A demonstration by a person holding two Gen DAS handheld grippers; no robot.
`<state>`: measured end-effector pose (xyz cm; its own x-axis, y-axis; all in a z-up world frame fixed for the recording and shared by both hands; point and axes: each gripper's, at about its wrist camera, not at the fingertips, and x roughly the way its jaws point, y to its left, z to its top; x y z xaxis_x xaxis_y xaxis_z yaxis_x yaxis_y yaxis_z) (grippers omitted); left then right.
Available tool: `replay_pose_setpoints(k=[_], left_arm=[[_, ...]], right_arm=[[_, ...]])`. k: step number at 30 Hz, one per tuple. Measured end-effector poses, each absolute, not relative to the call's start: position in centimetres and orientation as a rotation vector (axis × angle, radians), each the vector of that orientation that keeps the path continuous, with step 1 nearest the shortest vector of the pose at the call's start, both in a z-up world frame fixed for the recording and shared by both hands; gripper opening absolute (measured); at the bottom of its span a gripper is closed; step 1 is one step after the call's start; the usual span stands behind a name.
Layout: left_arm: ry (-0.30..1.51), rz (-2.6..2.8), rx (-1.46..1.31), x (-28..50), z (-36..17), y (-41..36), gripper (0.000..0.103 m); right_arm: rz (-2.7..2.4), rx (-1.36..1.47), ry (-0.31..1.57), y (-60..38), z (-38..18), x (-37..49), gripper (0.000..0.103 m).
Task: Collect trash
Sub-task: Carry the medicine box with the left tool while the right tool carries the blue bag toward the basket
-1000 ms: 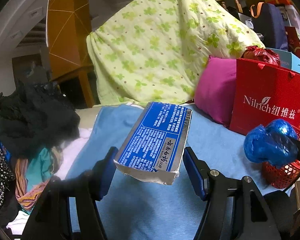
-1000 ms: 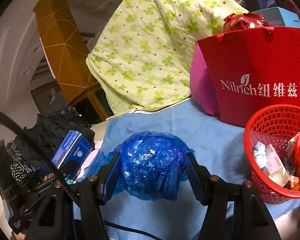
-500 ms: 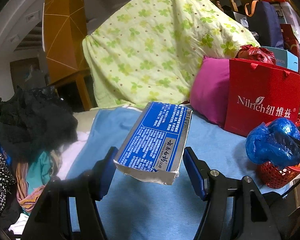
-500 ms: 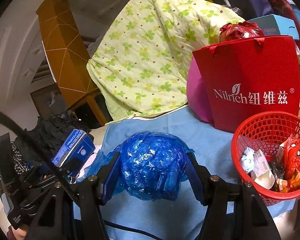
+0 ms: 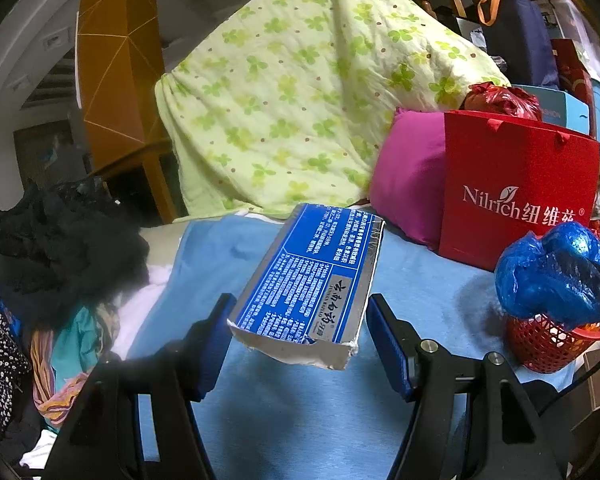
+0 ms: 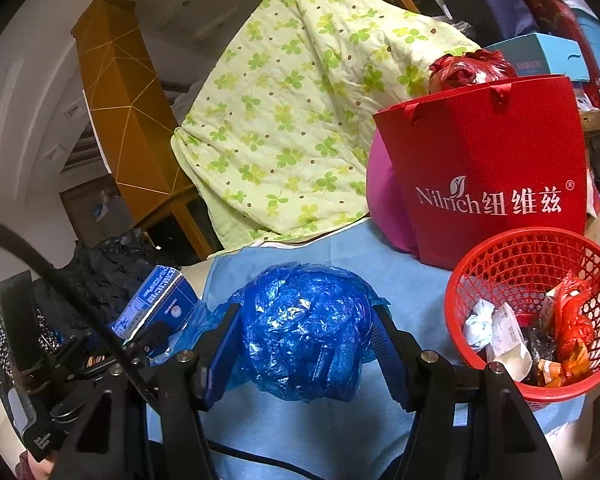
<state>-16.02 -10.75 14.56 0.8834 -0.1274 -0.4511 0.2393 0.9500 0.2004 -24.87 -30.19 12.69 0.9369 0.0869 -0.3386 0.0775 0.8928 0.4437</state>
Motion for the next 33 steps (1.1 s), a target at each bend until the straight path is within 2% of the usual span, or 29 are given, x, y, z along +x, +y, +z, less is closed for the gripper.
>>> replay_pose_setpoints(k=[33], left_arm=[[0.461,-0.255,0.302,-16.6,14.3,-13.2,0.068]], right_arm=[[-0.022,0.504,0.338,-32.4,12.7,-26.4,0.066]])
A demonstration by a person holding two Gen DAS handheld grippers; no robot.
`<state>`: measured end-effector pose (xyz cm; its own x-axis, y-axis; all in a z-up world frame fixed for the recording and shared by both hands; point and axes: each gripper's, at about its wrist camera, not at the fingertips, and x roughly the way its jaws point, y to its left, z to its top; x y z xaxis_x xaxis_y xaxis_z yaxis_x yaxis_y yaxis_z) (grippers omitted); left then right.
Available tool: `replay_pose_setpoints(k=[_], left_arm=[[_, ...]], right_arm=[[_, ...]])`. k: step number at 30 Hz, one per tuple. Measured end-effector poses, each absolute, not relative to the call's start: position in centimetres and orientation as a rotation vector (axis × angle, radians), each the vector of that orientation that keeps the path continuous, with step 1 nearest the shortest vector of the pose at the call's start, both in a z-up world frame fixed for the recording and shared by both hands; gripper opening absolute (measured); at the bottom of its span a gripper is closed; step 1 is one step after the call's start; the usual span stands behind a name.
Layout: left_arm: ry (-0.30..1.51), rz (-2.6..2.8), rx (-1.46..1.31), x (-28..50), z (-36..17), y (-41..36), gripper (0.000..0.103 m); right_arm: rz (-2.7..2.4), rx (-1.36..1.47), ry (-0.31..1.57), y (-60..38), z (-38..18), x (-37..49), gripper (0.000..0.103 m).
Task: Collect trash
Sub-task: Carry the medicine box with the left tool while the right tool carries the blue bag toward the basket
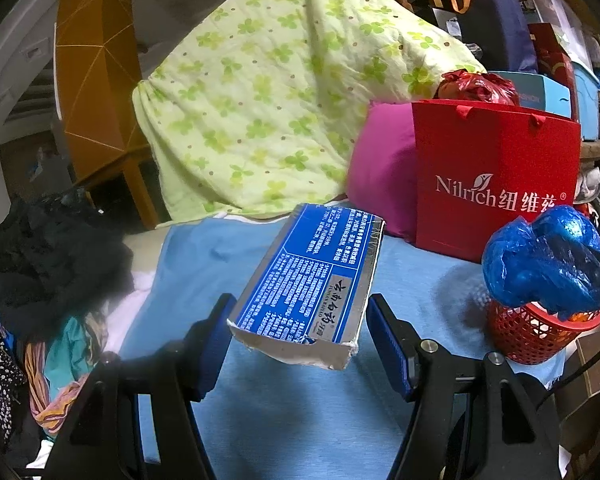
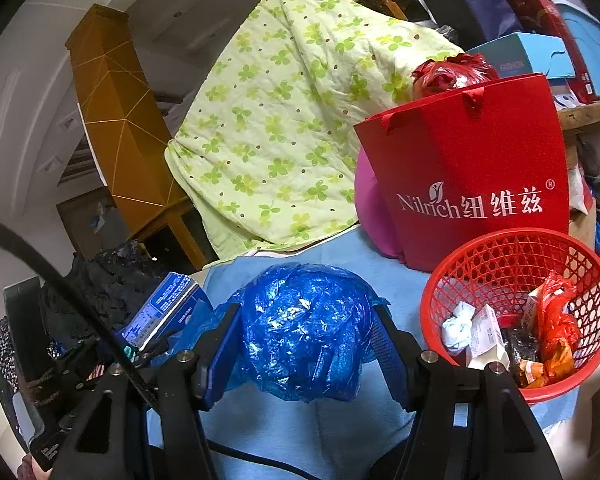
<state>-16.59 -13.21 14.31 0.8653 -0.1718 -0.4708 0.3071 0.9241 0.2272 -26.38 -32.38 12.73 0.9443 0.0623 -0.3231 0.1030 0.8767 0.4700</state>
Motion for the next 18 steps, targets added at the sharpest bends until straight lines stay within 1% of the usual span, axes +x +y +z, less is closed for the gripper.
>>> replay_pose_setpoints(k=[18], left_arm=[[0.468,-0.297,0.339,-17.0,14.0,-14.6,0.068]], right_arm=[[-0.044,0.521,0.325,-33.8,12.6,-27.0,0.066]])
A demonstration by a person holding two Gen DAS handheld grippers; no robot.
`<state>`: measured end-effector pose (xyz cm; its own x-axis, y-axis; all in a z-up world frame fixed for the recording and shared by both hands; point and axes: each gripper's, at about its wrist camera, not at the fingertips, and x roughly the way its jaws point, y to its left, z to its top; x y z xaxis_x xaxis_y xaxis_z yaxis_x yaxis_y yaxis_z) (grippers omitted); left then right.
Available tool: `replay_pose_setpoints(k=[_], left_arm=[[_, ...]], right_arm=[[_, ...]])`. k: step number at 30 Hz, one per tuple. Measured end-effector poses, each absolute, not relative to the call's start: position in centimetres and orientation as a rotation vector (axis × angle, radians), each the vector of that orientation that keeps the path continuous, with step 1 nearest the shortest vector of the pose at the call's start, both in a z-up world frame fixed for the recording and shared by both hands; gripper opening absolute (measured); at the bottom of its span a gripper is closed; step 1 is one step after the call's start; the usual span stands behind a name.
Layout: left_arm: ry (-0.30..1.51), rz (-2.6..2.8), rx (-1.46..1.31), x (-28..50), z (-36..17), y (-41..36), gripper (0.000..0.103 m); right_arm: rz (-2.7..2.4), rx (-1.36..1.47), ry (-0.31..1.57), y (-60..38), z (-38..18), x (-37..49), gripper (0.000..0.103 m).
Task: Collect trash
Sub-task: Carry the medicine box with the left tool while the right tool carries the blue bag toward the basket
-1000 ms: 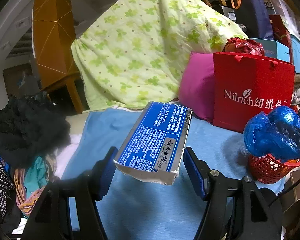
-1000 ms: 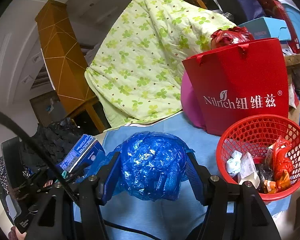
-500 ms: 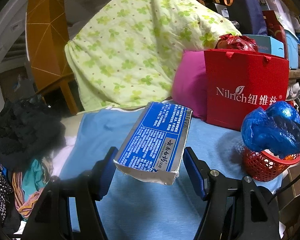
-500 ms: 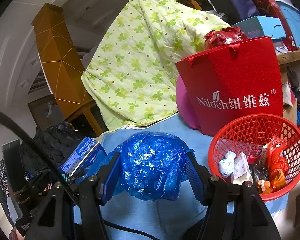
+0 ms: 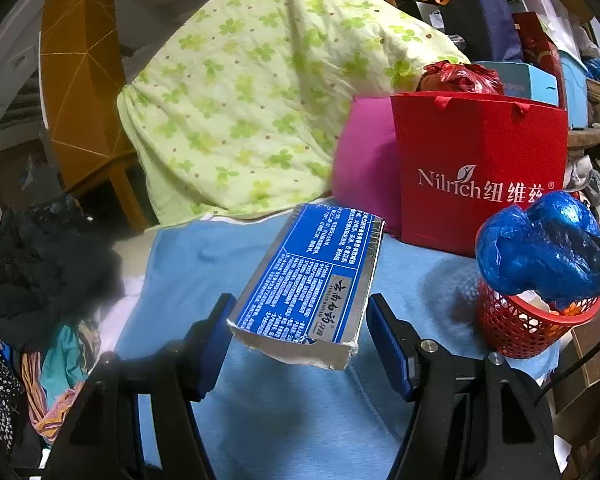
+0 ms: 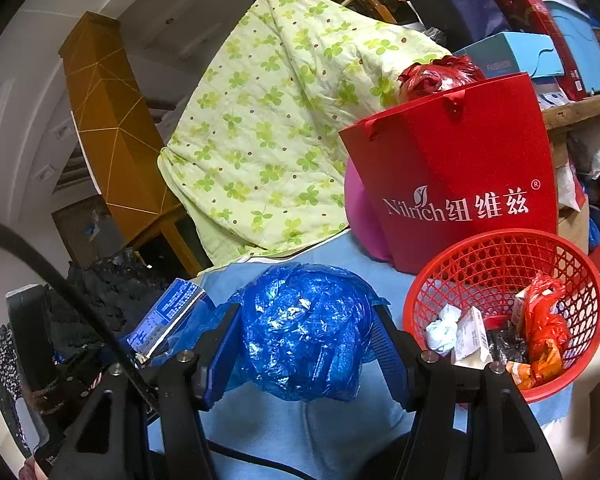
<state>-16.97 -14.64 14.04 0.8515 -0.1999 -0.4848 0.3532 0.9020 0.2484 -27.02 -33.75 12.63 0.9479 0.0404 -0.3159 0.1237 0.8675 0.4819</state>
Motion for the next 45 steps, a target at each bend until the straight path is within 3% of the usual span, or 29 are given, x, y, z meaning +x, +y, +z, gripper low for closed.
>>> replay_pose_setpoints(k=[45], left_arm=[[0.46,-0.406,0.438,-19.2,13.5,-19.7,0.068]], right_arm=[[-0.129,0.604,0.282,-38.6,11.5,-29.6,0.066]])
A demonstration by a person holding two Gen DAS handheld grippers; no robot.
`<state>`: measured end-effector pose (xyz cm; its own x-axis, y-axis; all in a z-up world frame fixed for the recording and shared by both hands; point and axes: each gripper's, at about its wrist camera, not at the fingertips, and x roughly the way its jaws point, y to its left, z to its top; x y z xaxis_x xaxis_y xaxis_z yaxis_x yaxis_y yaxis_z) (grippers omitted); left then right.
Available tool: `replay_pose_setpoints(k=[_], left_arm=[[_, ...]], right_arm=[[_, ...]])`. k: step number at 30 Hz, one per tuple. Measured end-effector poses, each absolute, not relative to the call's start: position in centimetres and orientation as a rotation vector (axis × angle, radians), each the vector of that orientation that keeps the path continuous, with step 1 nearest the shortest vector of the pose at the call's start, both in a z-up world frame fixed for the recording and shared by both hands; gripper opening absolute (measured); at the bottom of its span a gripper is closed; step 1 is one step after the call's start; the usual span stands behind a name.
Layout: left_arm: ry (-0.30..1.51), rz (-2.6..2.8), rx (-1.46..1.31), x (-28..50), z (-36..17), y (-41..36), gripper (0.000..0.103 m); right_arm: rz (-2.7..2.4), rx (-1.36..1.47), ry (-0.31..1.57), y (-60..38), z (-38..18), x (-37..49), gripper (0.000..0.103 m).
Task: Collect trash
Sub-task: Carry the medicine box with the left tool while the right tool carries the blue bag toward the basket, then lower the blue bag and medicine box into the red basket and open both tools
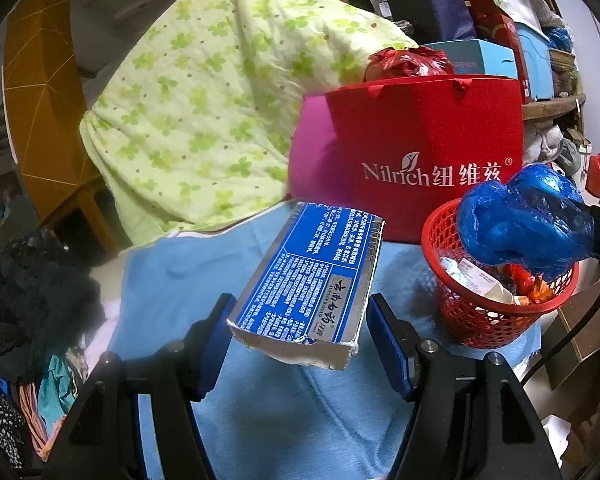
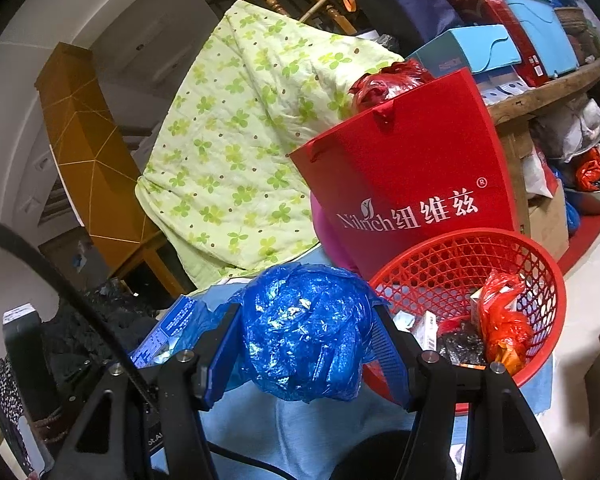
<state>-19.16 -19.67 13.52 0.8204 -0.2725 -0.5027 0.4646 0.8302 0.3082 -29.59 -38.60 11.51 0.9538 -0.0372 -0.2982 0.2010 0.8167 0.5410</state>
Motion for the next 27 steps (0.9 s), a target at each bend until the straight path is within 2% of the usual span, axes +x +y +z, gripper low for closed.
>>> replay_pose_setpoints(k=[27], left_arm=[[0.435,-0.483,0.498,-21.2,13.6,-23.2,0.068]], right_arm=[[-0.197,0.666,0.243,-42.3,11.0,-32.0,0.067]])
